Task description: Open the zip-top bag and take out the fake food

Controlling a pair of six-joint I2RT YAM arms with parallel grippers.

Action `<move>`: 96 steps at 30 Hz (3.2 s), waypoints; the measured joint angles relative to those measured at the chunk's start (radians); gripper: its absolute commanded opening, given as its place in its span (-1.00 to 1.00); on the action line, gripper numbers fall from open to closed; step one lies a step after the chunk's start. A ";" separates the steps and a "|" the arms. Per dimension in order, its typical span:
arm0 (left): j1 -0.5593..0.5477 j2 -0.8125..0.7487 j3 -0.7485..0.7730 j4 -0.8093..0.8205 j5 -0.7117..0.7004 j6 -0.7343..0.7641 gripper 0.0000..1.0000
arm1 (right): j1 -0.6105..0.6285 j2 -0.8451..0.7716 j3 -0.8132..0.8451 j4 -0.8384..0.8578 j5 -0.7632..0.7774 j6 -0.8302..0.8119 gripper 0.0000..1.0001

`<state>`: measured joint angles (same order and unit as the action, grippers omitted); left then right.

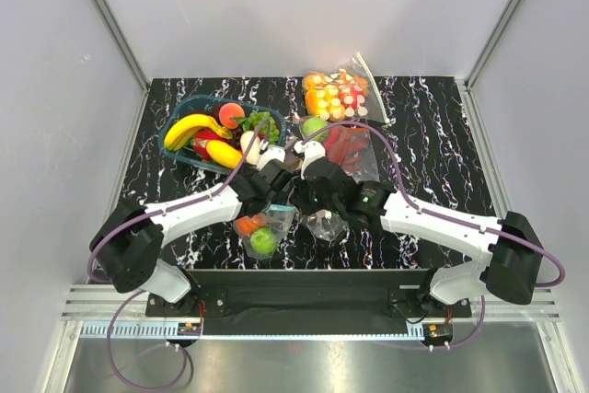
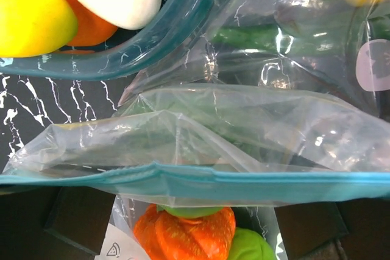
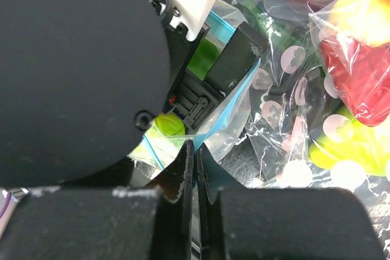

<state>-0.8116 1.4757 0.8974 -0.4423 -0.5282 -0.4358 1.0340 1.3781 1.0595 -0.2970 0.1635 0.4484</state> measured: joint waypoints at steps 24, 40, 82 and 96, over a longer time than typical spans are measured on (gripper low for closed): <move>0.015 -0.399 -0.163 0.070 0.286 0.130 0.06 | 0.002 0.000 0.071 -0.114 0.117 -0.008 -0.91; 0.002 -0.605 -0.097 -0.043 0.391 0.118 0.11 | 0.002 0.002 0.120 -0.165 0.184 0.004 -0.91; 0.504 -0.089 0.257 0.188 0.262 0.175 0.15 | 0.000 -0.181 -0.014 -0.328 0.269 0.031 -0.90; 0.528 0.097 0.268 0.279 0.300 0.208 0.53 | 0.000 -0.180 -0.021 -0.313 0.260 0.031 -0.89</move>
<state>-0.2832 1.5730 1.1656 -0.1631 -0.2279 -0.2279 1.0340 1.1980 1.0389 -0.6102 0.4236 0.4789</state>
